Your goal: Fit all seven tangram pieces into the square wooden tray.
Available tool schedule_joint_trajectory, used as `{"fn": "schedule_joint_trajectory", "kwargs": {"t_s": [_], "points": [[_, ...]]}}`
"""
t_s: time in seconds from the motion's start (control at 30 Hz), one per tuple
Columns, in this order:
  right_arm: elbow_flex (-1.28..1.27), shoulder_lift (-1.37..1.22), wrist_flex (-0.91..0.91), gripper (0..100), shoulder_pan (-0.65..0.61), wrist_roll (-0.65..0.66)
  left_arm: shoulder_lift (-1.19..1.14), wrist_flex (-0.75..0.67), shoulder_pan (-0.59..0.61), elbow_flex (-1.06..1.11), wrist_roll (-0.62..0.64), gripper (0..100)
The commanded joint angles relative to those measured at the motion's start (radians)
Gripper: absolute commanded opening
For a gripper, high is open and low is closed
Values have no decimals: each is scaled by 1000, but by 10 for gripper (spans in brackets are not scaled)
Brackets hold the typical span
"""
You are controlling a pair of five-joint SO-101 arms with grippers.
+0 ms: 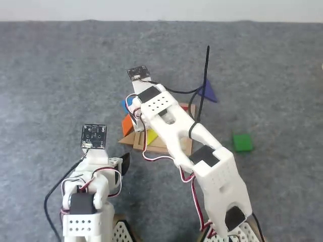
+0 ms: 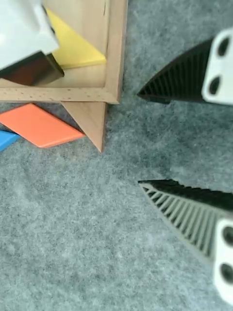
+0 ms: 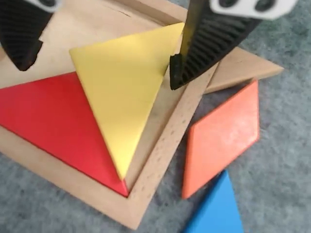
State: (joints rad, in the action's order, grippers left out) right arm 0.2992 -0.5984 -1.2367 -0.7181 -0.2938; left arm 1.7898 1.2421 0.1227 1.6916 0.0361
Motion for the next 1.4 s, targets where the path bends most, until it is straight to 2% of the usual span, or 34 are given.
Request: {"fn": "schedule_joint_trajectory", "kwargs": {"t_s": [0.0,0.33,0.5,0.7,1.07,1.27,1.37], "points": [[32,140,2,391,28,17,11,6,0,-7,-8,245],[8,355,-142,391,196,106,11,6,0,-7,-8,245],[-126,298,-44,391,278,153,11,6,0,-7,-8,245],[-158,180,21,391,263,157,11,6,0,-7,-8,245],[-158,145,44,391,125,149,11,6,0,-7,-8,245],[-163,139,54,391,125,150,11,6,0,-7,-8,245],[-141,183,-30,391,170,158,11,6,0,-7,-8,245]]}}
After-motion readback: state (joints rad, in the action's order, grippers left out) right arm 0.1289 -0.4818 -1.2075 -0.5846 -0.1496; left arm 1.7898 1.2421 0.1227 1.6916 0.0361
